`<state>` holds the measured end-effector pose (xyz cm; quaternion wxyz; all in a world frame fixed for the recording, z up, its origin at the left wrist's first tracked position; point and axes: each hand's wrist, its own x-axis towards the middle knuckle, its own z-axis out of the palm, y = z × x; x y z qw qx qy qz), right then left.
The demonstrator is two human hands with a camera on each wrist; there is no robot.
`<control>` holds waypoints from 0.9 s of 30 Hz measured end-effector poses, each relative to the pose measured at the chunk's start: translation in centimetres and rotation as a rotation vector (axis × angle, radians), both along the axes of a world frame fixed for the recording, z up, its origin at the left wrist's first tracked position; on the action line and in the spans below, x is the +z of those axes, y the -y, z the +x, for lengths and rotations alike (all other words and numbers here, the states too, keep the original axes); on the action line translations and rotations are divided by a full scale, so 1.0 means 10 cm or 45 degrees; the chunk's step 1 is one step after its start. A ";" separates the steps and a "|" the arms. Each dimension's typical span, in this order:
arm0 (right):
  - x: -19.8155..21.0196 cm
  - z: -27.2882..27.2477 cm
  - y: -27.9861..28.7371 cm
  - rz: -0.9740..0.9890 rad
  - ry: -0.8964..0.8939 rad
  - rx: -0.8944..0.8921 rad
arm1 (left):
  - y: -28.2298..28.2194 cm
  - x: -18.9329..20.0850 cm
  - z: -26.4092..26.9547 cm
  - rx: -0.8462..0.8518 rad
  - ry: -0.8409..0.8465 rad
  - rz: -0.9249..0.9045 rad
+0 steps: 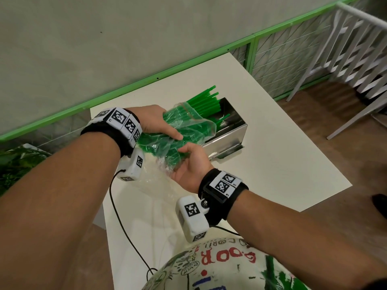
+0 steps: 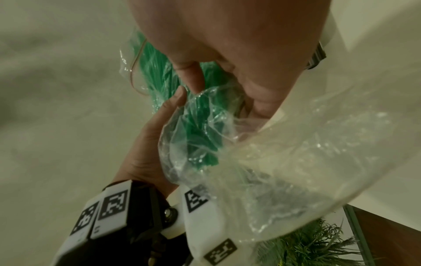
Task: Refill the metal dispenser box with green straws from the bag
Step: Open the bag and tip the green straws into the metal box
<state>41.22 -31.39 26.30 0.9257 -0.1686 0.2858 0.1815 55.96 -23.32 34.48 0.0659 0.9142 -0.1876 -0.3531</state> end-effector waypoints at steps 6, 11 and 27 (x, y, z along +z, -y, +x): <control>0.02 0.02 -0.04 -0.167 0.051 0.048 | 0.03 -0.01 -0.07 -0.020 -0.072 0.098; -0.01 0.00 -0.05 -0.268 0.043 0.078 | 0.03 0.00 -0.06 0.006 -0.084 0.063; 0.04 0.01 -0.03 -0.004 -0.047 0.034 | -0.03 0.03 -0.08 0.023 -0.031 0.083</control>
